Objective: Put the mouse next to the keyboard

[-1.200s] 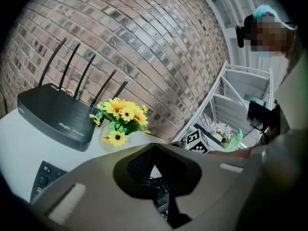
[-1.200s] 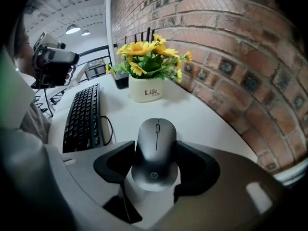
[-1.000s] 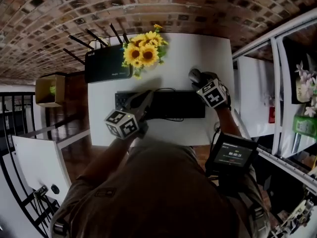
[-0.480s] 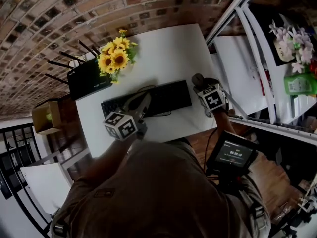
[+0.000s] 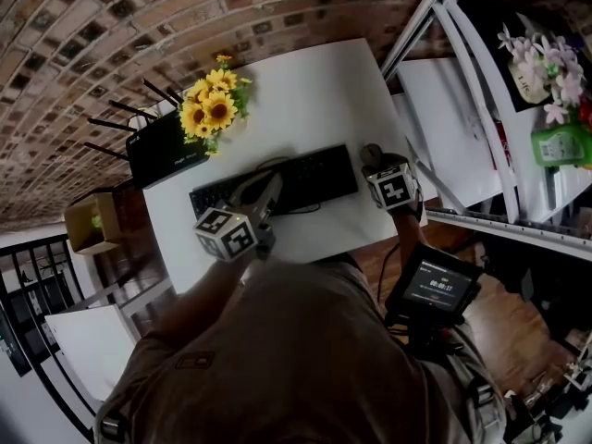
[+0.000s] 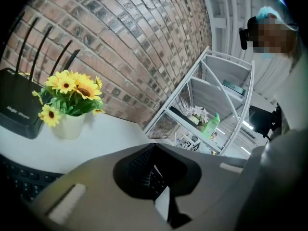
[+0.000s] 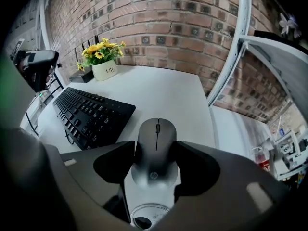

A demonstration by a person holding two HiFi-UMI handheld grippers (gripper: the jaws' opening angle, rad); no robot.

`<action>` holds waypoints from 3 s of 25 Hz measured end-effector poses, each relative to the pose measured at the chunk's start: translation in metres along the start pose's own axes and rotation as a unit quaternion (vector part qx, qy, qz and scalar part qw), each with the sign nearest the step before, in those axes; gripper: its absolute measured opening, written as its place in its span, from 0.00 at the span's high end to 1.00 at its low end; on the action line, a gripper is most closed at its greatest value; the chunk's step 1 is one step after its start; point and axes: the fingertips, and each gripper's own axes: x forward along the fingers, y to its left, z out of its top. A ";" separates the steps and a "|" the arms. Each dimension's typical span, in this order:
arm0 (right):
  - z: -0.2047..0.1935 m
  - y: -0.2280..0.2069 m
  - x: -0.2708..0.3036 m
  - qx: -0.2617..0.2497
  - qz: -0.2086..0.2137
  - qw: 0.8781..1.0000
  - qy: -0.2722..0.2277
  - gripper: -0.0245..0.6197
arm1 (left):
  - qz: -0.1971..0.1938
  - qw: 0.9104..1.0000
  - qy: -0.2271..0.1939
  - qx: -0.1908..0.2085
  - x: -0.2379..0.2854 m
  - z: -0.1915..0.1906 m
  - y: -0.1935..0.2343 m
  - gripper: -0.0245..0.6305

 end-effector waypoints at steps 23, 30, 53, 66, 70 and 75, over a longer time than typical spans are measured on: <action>-0.011 -0.002 0.015 0.029 0.013 0.999 -0.005 0.46 | 0.031 0.999 -0.008 0.003 -0.004 -0.003 0.001 0.96; -0.011 -0.001 0.009 0.012 0.037 0.999 -0.030 0.43 | 0.057 0.998 -0.021 0.001 -0.004 -0.014 -0.007 0.96; 0.018 0.161 -0.135 -0.032 0.087 0.965 -0.247 0.94 | 0.075 0.994 -0.071 0.021 -0.131 -0.060 -0.016 0.96; -0.033 0.251 -0.193 -0.058 0.137 0.955 -0.258 0.94 | 0.112 0.990 -0.072 0.036 -0.201 -0.105 -0.030 0.96; -0.037 0.248 -0.207 -0.060 0.142 0.951 -0.268 0.94 | 0.117 0.989 -0.074 0.043 -0.203 -0.110 -0.045 0.96; -0.042 0.241 -0.221 -0.057 0.147 0.946 -0.283 0.94 | 0.119 0.989 -0.075 0.054 -0.199 -0.114 -0.063 0.96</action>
